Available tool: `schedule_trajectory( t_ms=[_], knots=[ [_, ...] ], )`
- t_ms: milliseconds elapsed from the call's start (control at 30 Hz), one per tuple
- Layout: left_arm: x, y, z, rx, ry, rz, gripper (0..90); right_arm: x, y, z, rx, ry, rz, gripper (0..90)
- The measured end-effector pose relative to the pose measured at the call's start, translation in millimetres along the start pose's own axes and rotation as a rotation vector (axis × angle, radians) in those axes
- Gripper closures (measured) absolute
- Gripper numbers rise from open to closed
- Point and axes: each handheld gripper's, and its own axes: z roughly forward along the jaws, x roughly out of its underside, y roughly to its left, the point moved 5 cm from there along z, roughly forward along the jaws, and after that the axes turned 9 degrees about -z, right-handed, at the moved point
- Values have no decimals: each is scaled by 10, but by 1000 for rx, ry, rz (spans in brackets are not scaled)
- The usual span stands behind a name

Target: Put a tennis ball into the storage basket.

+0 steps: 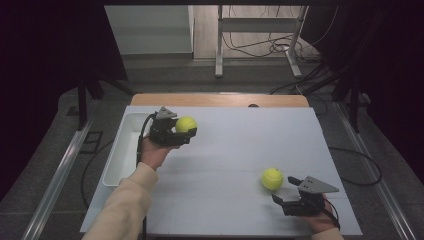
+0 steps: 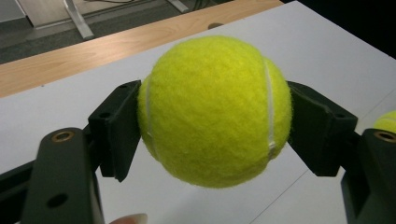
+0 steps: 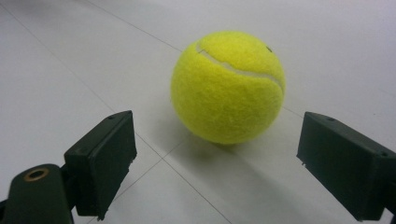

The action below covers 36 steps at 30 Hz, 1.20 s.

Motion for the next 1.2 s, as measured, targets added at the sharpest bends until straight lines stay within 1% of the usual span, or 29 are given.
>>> schedule_trajectory(
  t_ms=[167,333,367,467,700,867,1200],
  knots=[
    [-5,70,-36,-17,-3,-13,258,3,-2,3,0,2,1,122],
    [-10,106,-56,-25,-5,-19,258,2,-1,2,1,1,1,122],
    [-12,121,-63,-26,-9,-27,258,3,-2,1,1,2,1,122],
    [-13,149,-77,-32,-11,-27,258,4,-3,1,1,2,0,122],
    [-20,251,-131,-49,-22,-54,258,8,-8,0,4,4,-1,123],
    [-22,309,-172,-60,-26,-58,258,8,-9,0,4,4,-1,123],
    [-36,378,-234,-73,-35,-66,258,11,-9,0,5,6,-2,123]
  ],
)
